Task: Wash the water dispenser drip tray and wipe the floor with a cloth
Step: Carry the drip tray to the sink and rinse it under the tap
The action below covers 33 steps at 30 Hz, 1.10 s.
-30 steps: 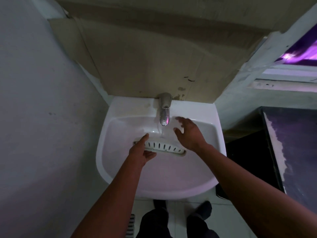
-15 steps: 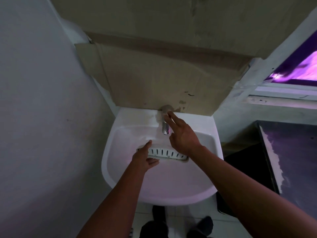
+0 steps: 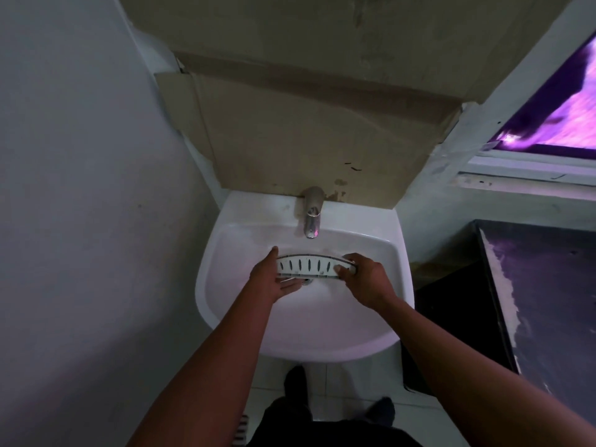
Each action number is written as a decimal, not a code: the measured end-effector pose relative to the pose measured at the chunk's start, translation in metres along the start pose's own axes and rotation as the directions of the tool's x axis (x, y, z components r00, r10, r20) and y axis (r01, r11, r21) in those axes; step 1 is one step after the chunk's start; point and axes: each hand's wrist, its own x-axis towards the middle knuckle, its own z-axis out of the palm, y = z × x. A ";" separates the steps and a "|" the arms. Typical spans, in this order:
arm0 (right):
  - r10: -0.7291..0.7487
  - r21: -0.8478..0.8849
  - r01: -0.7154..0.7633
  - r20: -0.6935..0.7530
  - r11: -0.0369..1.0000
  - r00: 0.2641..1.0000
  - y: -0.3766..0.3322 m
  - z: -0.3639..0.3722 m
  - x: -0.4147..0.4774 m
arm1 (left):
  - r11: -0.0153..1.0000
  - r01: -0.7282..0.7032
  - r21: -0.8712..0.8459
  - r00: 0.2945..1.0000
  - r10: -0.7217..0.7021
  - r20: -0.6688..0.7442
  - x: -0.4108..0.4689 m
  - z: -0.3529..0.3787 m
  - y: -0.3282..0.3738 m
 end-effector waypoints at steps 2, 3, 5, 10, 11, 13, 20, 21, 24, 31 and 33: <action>0.019 0.044 -0.018 -0.005 0.999 1.000 0.004 -0.003 -0.001 | 1.000 0.006 0.017 0.999 -0.007 0.039 -0.003 -0.005 -0.001; 0.022 0.047 -0.021 -0.015 0.999 1.000 0.003 -0.006 -0.002 | 1.000 0.004 0.031 0.999 -0.006 0.053 -0.005 -0.008 -0.001; 0.025 0.041 -0.023 -0.030 0.999 0.999 0.002 -0.011 -0.002 | 0.997 -0.016 0.071 0.998 0.011 0.065 -0.006 -0.015 0.000; 0.049 0.056 -0.049 -0.003 0.997 0.999 -0.006 -0.023 -0.003 | 0.986 -0.086 0.142 0.995 0.080 0.052 -0.019 -0.021 0.005; 0.052 0.067 -0.052 0.002 0.996 0.999 -0.007 -0.025 -0.003 | 0.984 -0.100 0.149 0.994 0.093 0.056 -0.021 -0.022 0.006; 0.051 0.090 -0.052 0.009 0.995 0.999 -0.011 -0.031 -0.005 | 0.980 -0.126 0.157 0.991 0.115 0.073 -0.026 -0.022 0.009; 0.038 0.226 -0.027 -0.042 0.974 0.998 -0.023 -0.052 -0.009 | 0.976 -0.211 0.056 0.969 0.201 0.143 -0.041 -0.017 0.022; 0.044 0.236 -0.033 -0.038 0.971 0.998 -0.024 -0.053 -0.009 | 0.974 -0.211 0.077 0.970 0.199 0.138 -0.040 -0.017 0.022; 0.076 0.244 -0.067 -0.026 0.968 0.997 -0.021 -0.050 -0.011 | 0.950 -0.178 0.255 0.982 0.156 0.104 -0.038 -0.021 0.018; 0.284 0.656 -0.359 0.223 0.664 0.933 -0.016 -0.048 -0.012 | 0.964 -0.176 0.198 0.980 0.153 0.126 -0.043 -0.021 0.018; 0.294 0.696 -0.366 0.227 0.618 0.929 -0.015 -0.048 -0.010 | 0.975 -0.161 0.151 0.979 0.138 0.150 -0.044 -0.022 0.018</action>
